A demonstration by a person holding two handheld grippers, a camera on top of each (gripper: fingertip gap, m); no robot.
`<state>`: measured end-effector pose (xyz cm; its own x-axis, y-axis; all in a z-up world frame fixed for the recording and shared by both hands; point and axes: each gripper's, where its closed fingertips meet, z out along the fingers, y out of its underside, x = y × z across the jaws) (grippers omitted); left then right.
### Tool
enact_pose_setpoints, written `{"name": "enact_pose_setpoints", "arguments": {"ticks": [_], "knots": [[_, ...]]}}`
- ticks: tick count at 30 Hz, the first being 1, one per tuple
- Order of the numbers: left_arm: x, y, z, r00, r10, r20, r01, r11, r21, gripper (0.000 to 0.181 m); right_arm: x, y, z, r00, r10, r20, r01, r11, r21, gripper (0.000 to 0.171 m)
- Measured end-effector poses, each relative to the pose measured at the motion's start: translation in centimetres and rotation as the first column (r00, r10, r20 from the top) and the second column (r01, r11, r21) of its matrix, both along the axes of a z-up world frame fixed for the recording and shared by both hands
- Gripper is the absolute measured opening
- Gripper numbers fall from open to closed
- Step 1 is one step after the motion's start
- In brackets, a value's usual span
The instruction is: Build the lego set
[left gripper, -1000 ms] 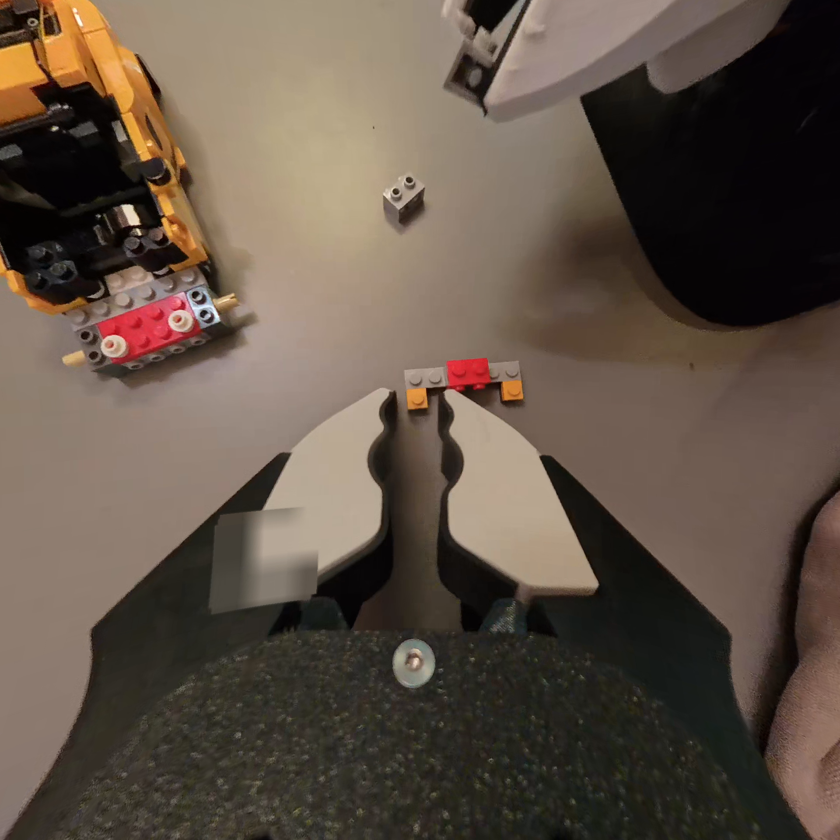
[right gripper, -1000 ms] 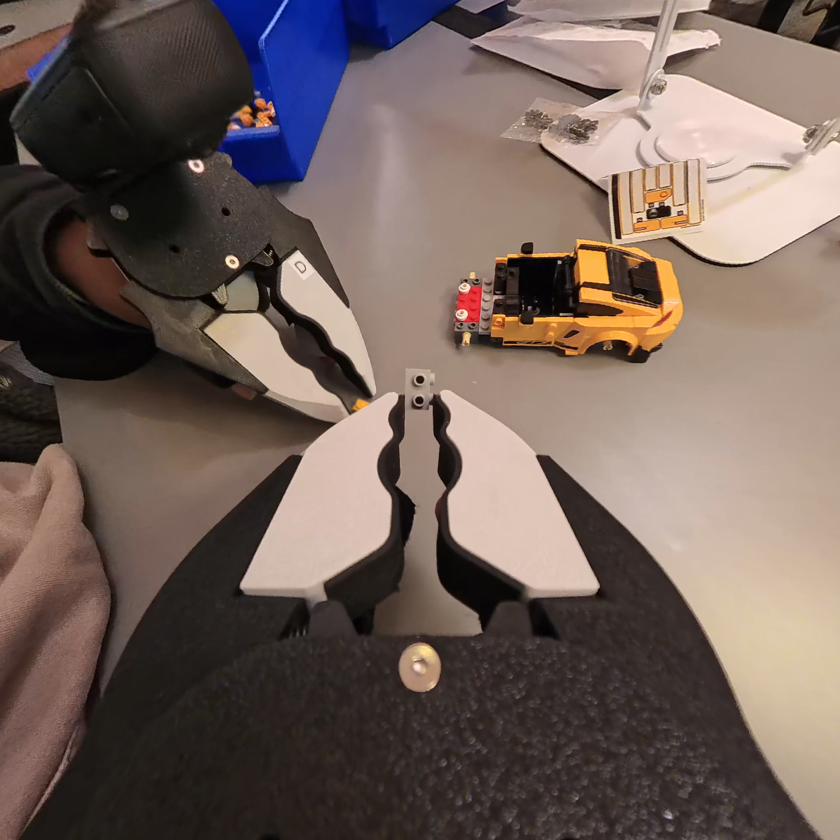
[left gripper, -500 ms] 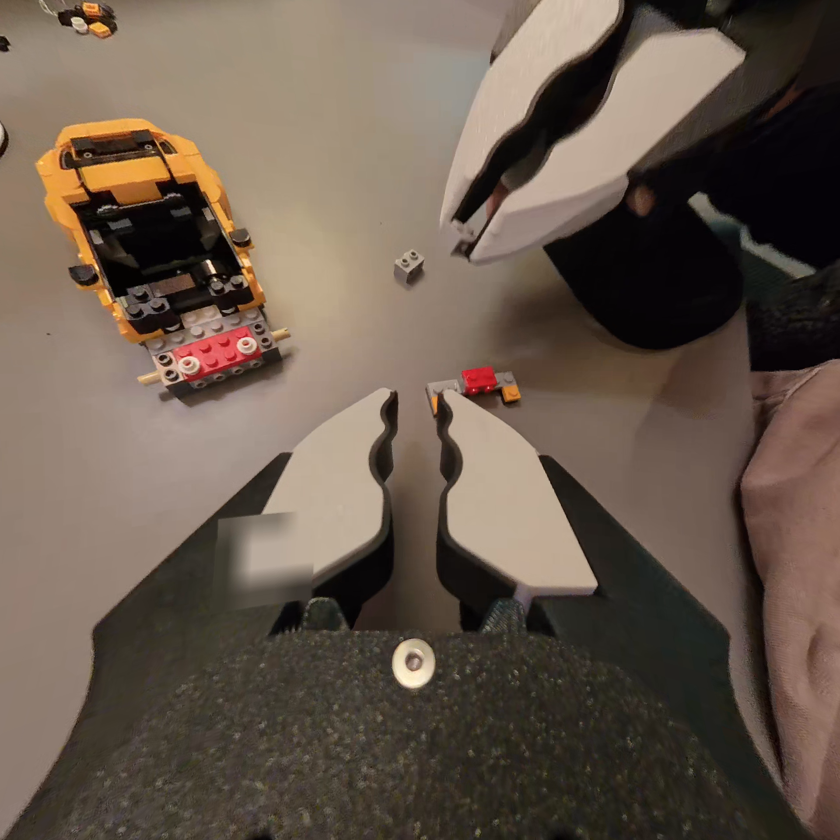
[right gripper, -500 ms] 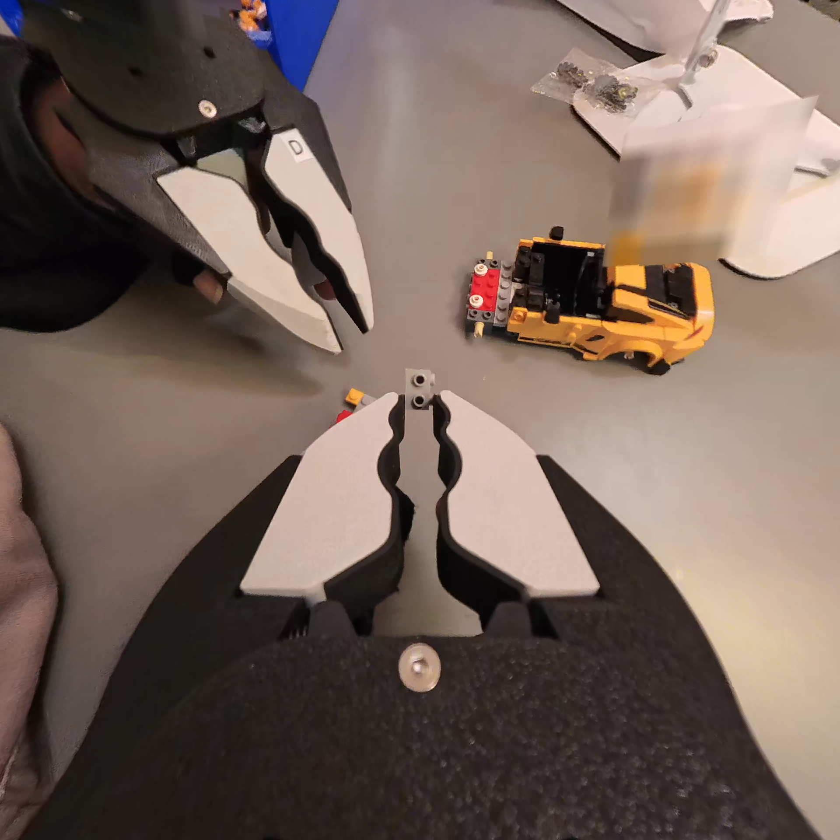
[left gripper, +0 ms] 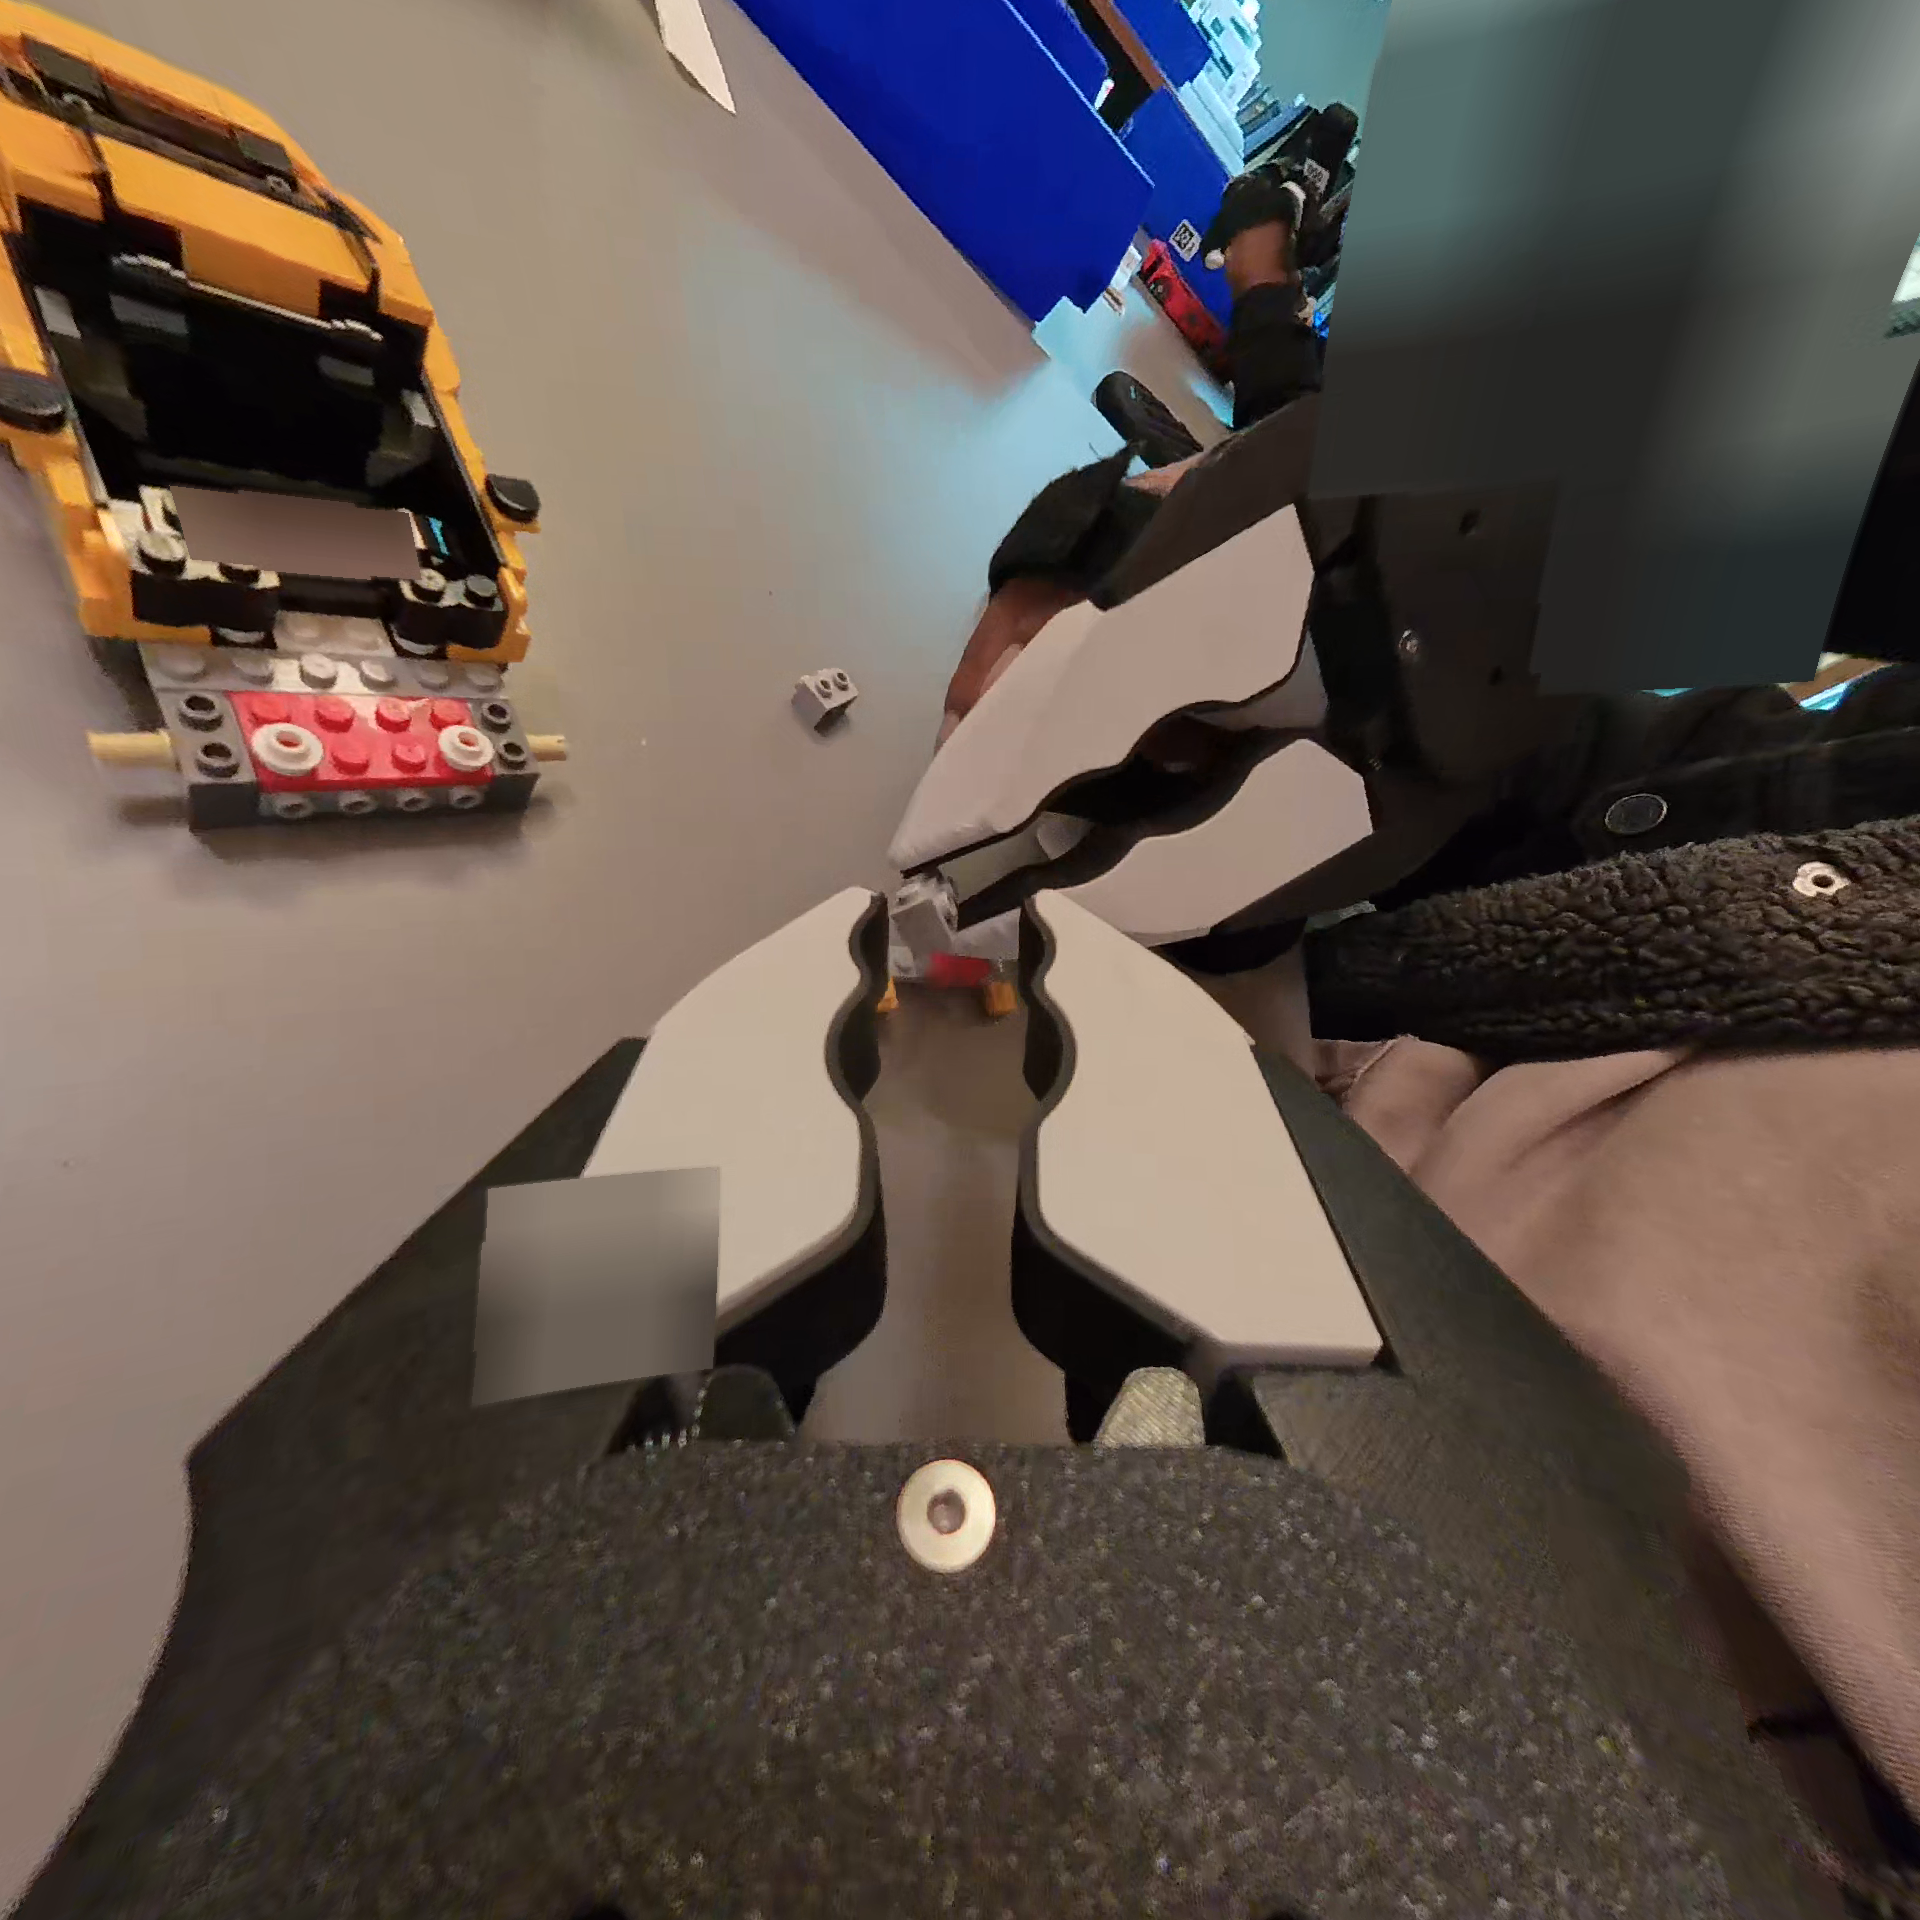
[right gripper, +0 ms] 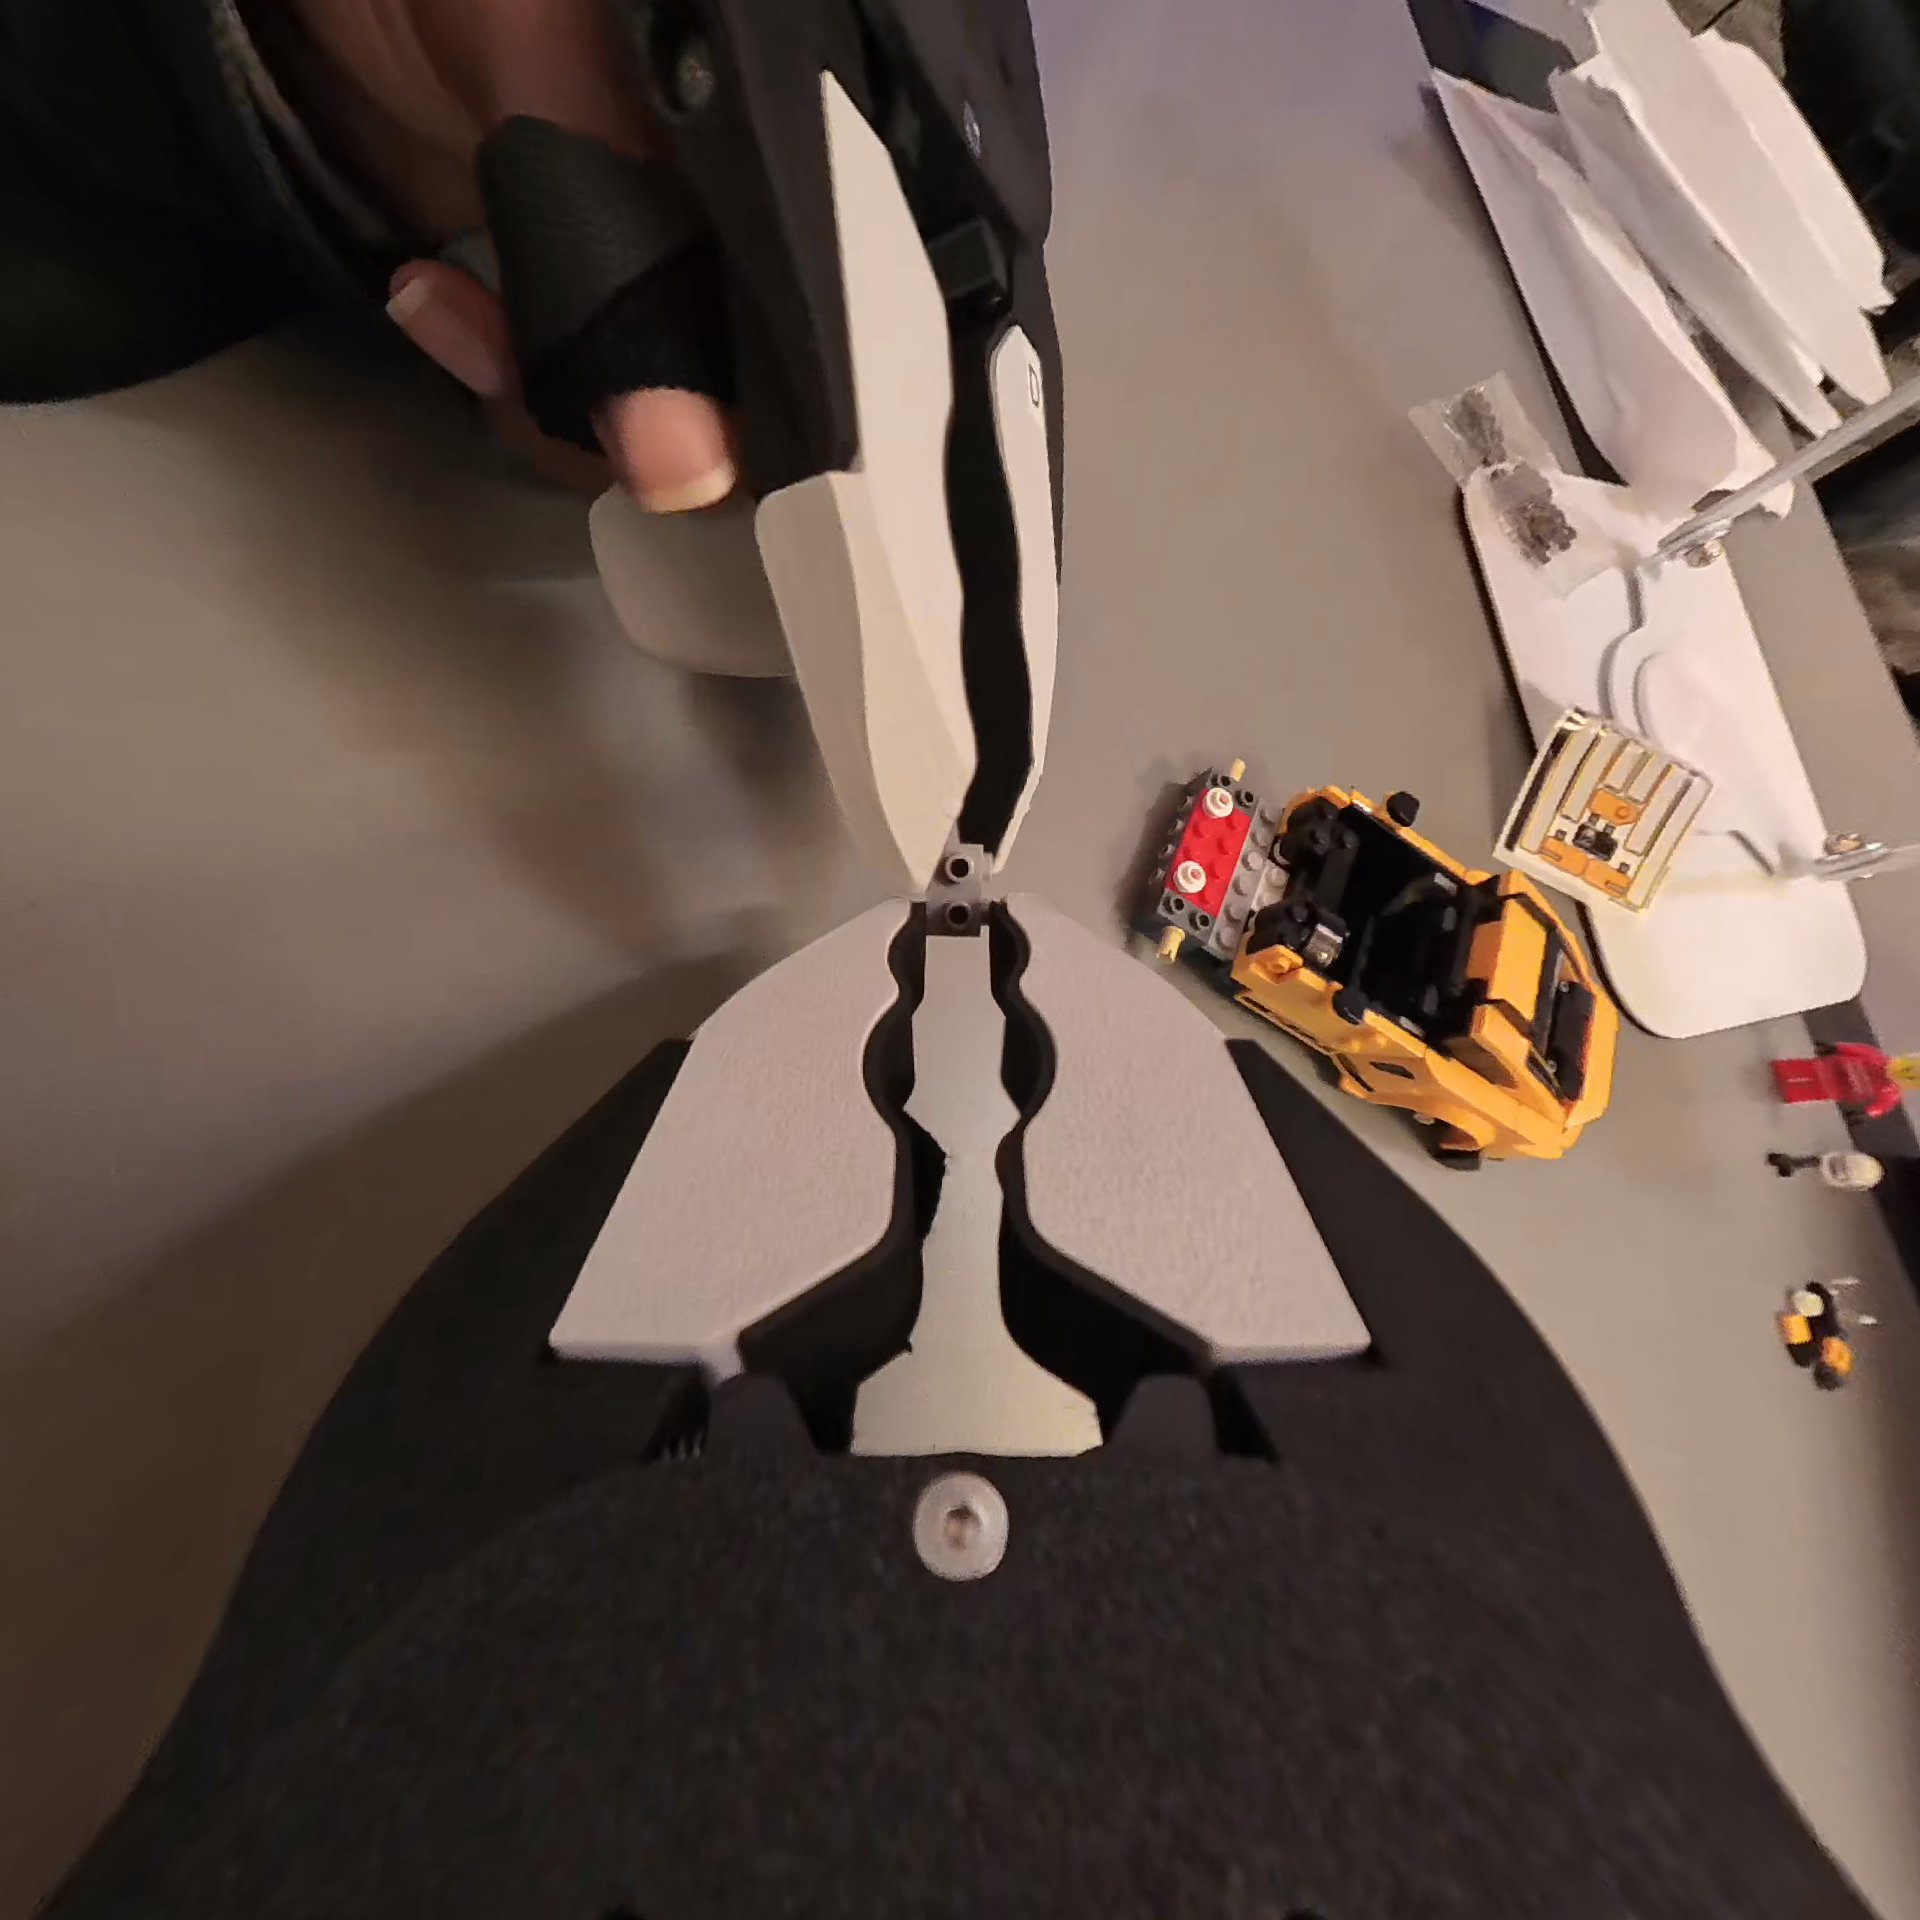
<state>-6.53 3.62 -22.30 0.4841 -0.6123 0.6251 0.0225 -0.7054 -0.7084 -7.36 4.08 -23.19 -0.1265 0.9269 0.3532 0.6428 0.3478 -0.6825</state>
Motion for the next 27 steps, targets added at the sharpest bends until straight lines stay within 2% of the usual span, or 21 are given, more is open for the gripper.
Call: {"name": "enact_pose_setpoints", "arguments": {"ticks": [4, 6, 9, 12, 18, 23, 27], "knots": [[-0.1, -0.2, -0.2, 1.000, -0.009, 0.007, 0.010, 0.999, -0.031, 0.019, -0.1, -0.3, 0.2, 1.000, 0.025, -0.010, -0.025, 0.999, 0.029, 0.011], [0.0, -0.4, -0.1, 0.999, -0.023, 0.024, 0.023, 0.999, -0.042, 0.011, -0.1, -0.6, 0.3, 0.999, 0.044, -0.013, -0.044, 0.997, 0.057, 0.011], [-0.1, -0.4, 0.0, 0.999, -0.031, 0.027, 0.032, 0.999, -0.034, 0.010, -0.2, -0.6, 0.5, 0.999, 0.045, -0.021, -0.043, 0.995, 0.092, 0.011], [-0.5, -0.3, 0.4, 0.999, -0.026, -0.021, 0.027, 0.999, 0.041, 0.010, 0.9, -0.2, 0.3, 0.999, -0.025, 0.023, 0.025, 0.999, -0.022, 0.021], [-1.2, -0.2, 0.8, 0.994, -0.010, -0.110, 0.027, 0.988, 0.153, 0.010, 3.9, -1.5, -1.0, 0.984, -0.138, 0.111, 0.165, 0.943, -0.287, 0.026], [-1.1, -0.4, 0.7, 0.991, -0.018, -0.131, 0.041, 0.985, 0.168, 0.010, 4.1, -2.1, -3.0, 0.963, -0.185, 0.196, 0.238, 0.925, -0.295, 0.026], [-1.2, -0.3, 0.8, 0.991, -0.010, -0.135, 0.034, 0.984, 0.174, 0.010, 3.8, -1.9, -3.6, 0.957, -0.162, 0.243, 0.231, 0.928, -0.294, 0.020]]}}
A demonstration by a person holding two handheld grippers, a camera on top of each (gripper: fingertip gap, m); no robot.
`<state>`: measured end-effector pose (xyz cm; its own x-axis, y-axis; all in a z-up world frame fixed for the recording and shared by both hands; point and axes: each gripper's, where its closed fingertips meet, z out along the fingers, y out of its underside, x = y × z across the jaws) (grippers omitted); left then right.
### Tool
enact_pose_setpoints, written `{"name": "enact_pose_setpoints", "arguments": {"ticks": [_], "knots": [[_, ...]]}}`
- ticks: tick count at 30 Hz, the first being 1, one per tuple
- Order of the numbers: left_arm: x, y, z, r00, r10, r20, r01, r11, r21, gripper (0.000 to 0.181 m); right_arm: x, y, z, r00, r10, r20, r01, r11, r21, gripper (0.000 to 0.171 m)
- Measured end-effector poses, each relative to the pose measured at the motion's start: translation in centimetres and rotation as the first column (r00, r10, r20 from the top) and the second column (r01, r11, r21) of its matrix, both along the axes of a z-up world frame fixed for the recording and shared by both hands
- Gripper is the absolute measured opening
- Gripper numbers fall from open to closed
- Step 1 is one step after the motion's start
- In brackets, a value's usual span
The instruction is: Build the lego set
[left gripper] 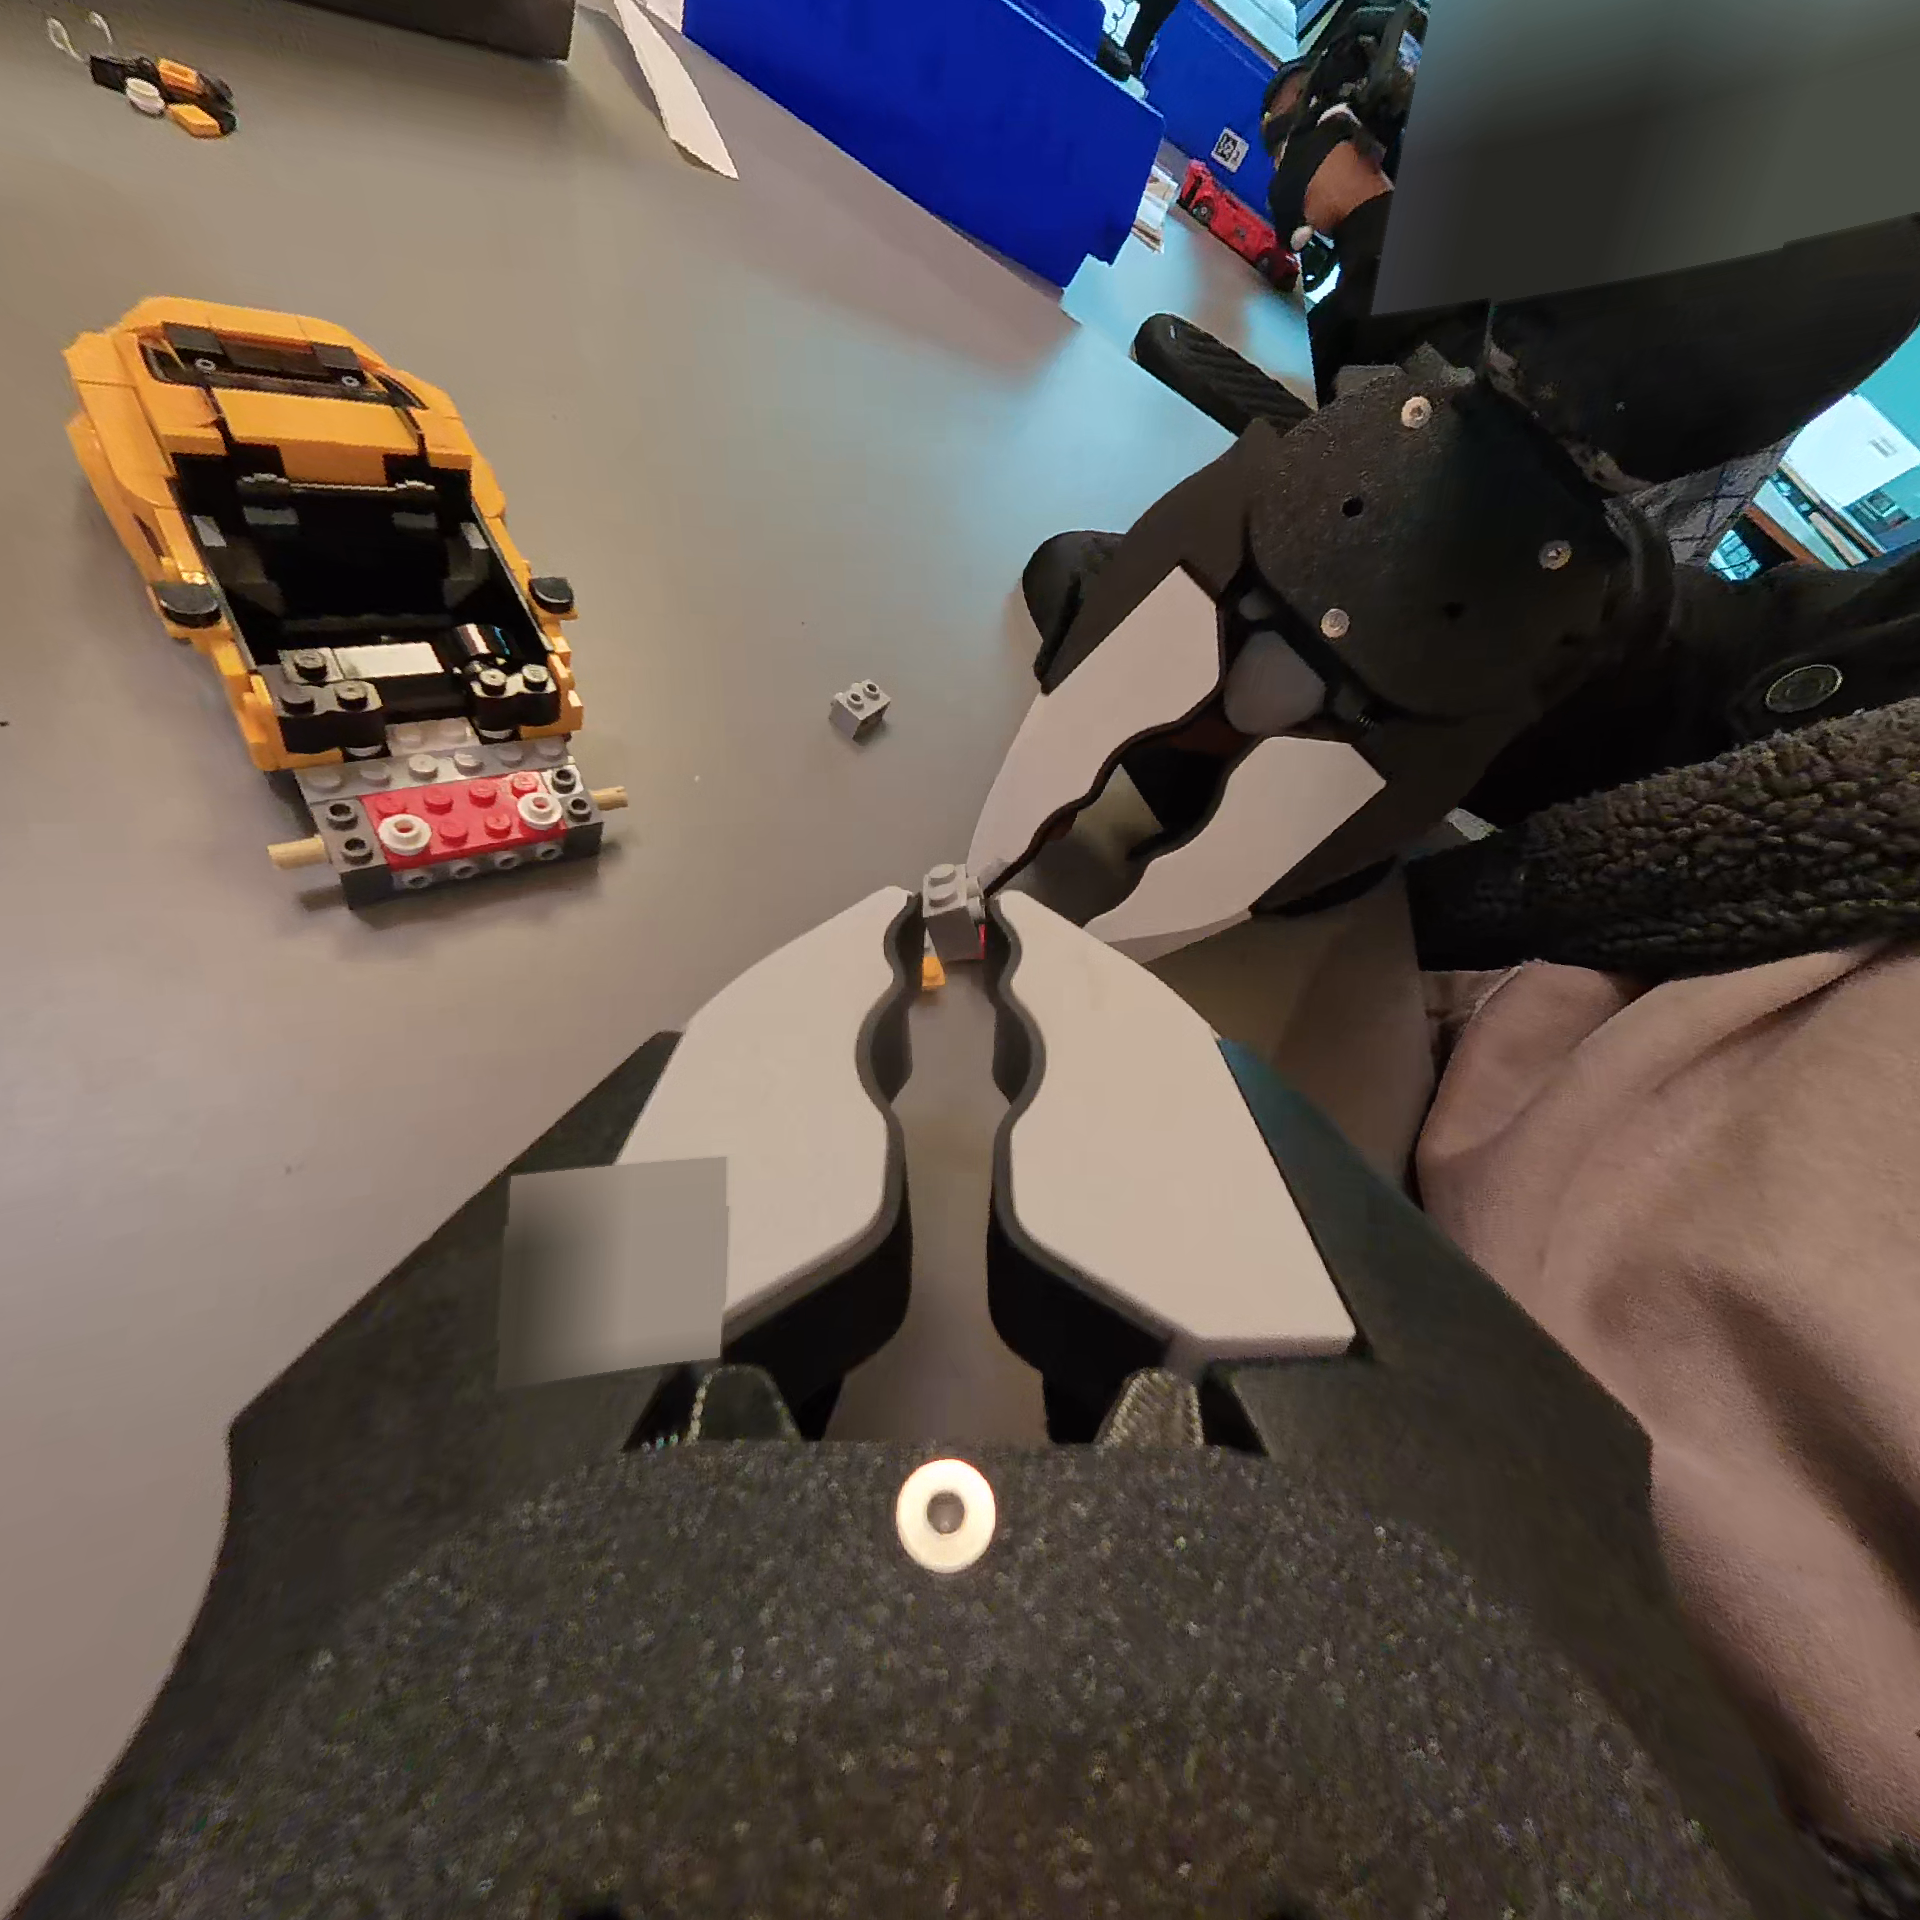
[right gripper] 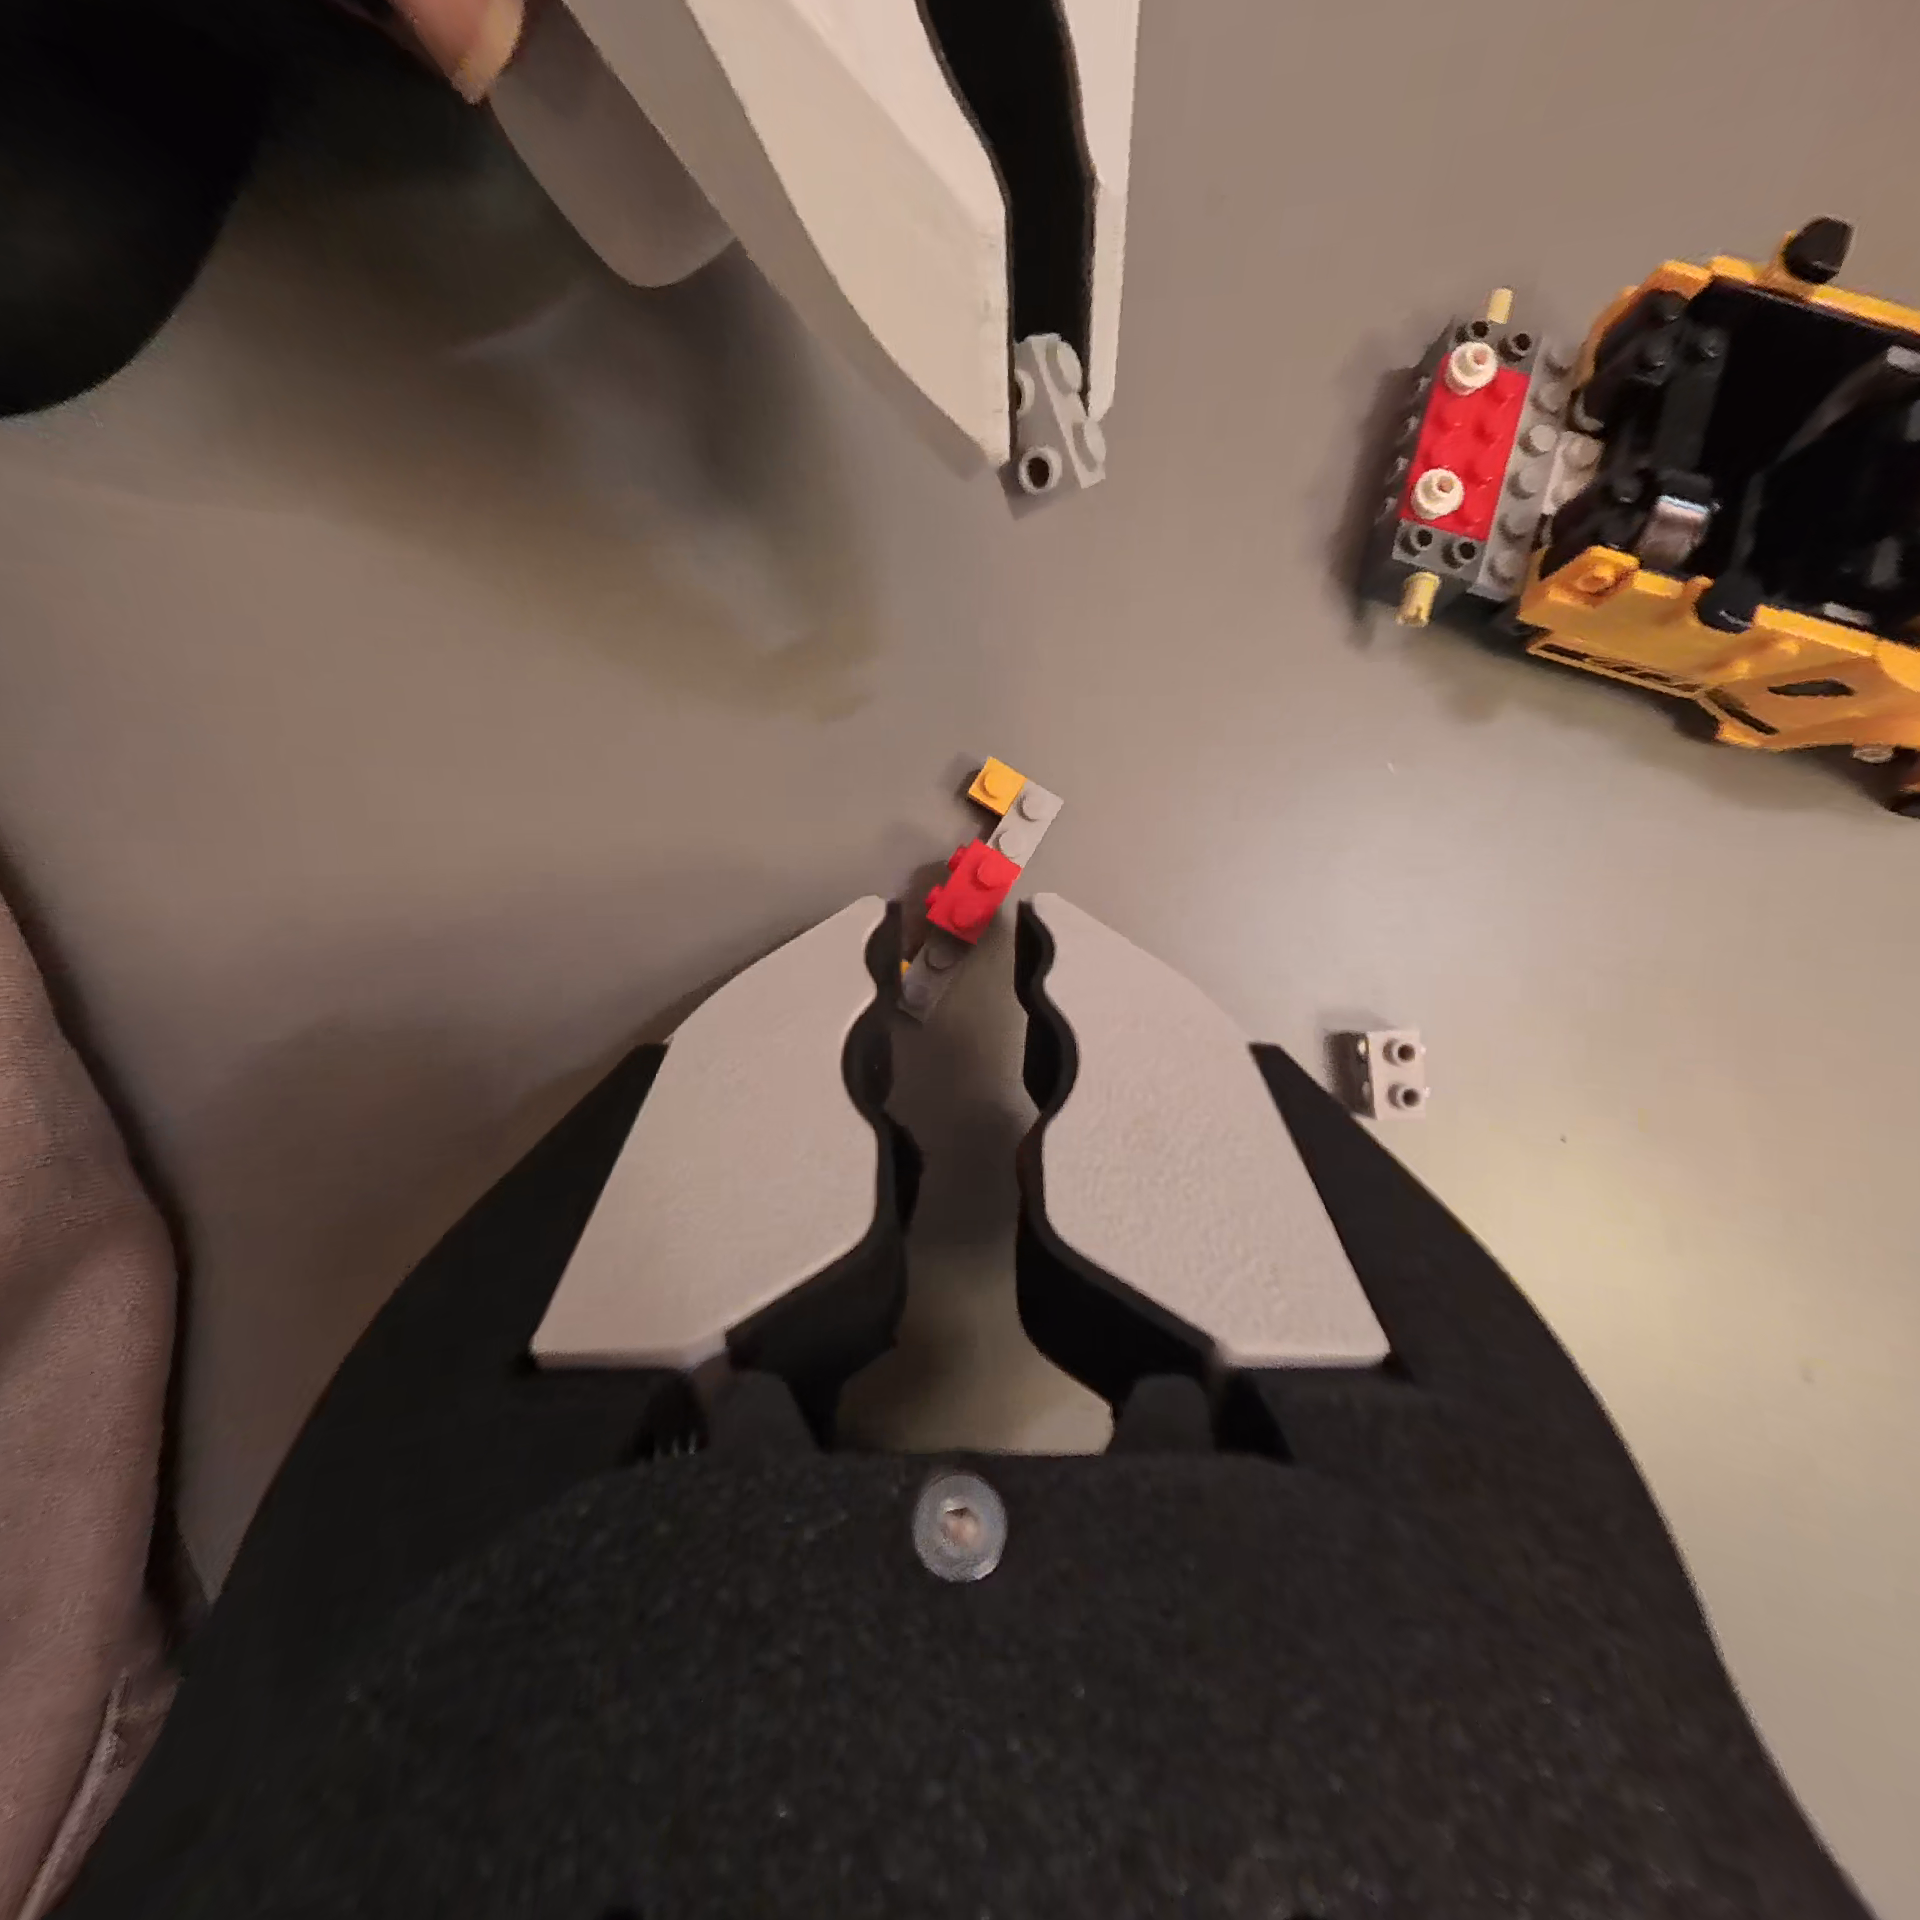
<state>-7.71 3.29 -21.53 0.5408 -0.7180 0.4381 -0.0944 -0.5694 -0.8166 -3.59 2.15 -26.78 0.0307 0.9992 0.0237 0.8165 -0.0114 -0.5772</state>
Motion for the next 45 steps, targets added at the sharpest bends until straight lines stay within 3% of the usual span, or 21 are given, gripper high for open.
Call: {"name": "enact_pose_setpoints", "arguments": {"ticks": [6, 10, 16, 21, 25, 30, 37, 41, 45], "knots": [[0.0, 0.0, -0.1, 1.000, 0.001, -0.012, -0.001, 1.000, 0.004, 0.010, -0.3, 0.3, -0.1, 0.974, 0.213, 0.080, -0.217, 0.976, 0.034, 0.013], [-0.1, 0.1, -0.4, 1.000, 0.010, -0.024, -0.010, 1.000, 0.001, 0.010, -0.4, 0.5, -0.1, 0.897, 0.418, 0.146, -0.432, 0.898, 0.086, 0.013], [-0.4, 0.3, -0.4, 1.000, 0.025, -0.019, -0.025, 1.000, 0.001, 0.010, -1.1, 0.5, -0.2, 0.895, 0.424, 0.140, -0.436, 0.897, 0.068, 0.013], [-0.3, 0.3, -0.3, 0.999, 0.025, -0.023, -0.025, 1.000, 0.014, 0.010, -1.2, 0.5, 1.0, 0.941, 0.338, 0.031, -0.339, 0.940, 0.033, 0.022], [-0.4, 0.6, 0.2, 0.998, 0.050, -0.049, -0.047, 0.996, 0.073, 0.010, -1.9, 1.1, 3.9, 0.971, 0.186, -0.151, -0.194, 0.980, -0.041, 0.023], [-0.5, 1.2, 1.4, 0.989, 0.121, -0.085, -0.100, 0.972, 0.213, 0.010, -3.0, 1.4, 7.3, 0.913, -0.068, -0.402, -0.035, 0.969, -0.243, 0.023], [-1.5, 2.1, 3.7, 0.913, 0.331, -0.240, -0.152, 0.820, 0.552, 0.010, -4.4, 1.0, 11.0, 0.734, -0.385, -0.560, 0.011, 0.831, -0.557, 0.021], [-2.3, 2.3, 4.8, 0.807, 0.482, -0.341, -0.099, 0.680, 0.727, 0.010, -5.1, 2.1, 11.6, 0.676, -0.520, -0.523, 0.046, 0.737, -0.674, 0.022], [-2.3, 2.0, 5.9, 0.726, 0.577, -0.374, -0.013, 0.556, 0.831, 0.010, -5.9, 2.2, 11.5, 0.651, -0.616, -0.444, -0.017, 0.573, -0.819, 0.022]]}}
